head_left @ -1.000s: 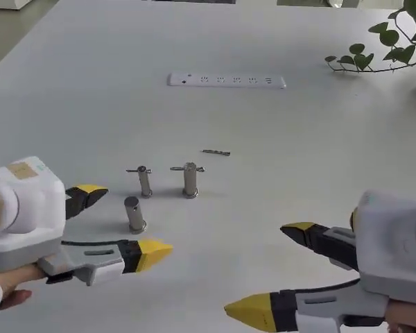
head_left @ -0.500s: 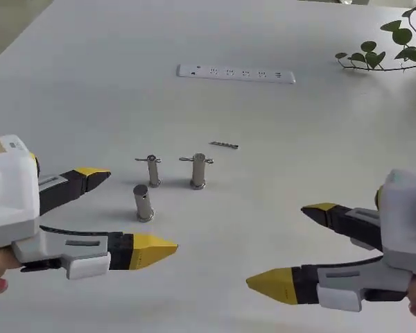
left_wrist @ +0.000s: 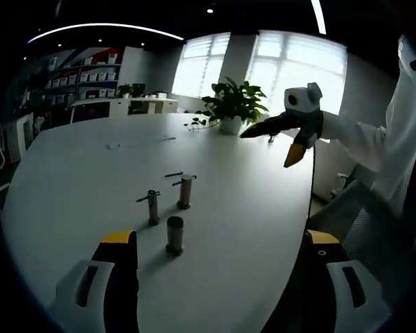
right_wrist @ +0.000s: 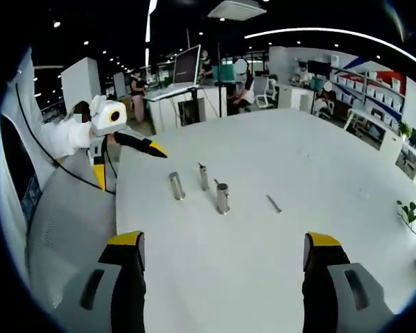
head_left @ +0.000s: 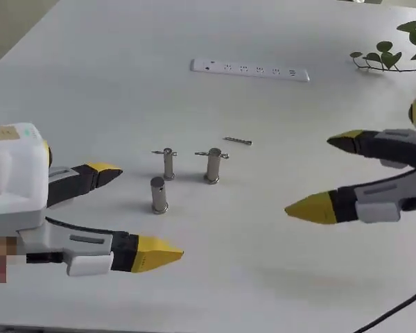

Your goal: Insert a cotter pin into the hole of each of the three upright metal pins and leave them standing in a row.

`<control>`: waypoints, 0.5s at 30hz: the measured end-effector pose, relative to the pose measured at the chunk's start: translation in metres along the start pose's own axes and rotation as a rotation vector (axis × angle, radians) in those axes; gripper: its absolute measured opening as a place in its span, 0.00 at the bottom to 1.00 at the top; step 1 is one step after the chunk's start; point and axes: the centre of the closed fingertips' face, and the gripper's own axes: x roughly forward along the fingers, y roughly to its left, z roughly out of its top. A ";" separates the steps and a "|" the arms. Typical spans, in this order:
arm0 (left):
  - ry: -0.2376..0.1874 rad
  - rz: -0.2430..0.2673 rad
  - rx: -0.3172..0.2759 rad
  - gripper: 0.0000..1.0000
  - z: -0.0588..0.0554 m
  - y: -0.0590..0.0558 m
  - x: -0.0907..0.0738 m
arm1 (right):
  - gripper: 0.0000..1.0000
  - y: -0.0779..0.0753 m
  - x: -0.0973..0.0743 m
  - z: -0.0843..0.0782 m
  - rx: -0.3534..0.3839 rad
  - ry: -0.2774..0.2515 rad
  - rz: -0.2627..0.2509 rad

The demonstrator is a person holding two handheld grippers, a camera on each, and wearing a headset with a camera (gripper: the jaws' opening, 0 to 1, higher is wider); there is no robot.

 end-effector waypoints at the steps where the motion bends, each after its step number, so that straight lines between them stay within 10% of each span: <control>1: -0.012 0.001 -0.007 0.99 0.002 0.001 -0.002 | 0.93 -0.001 0.002 0.004 -0.006 0.000 0.007; 15: 0.037 0.027 -0.006 0.99 -0.012 0.017 -0.029 | 0.76 -0.046 0.061 0.004 -0.171 0.187 0.118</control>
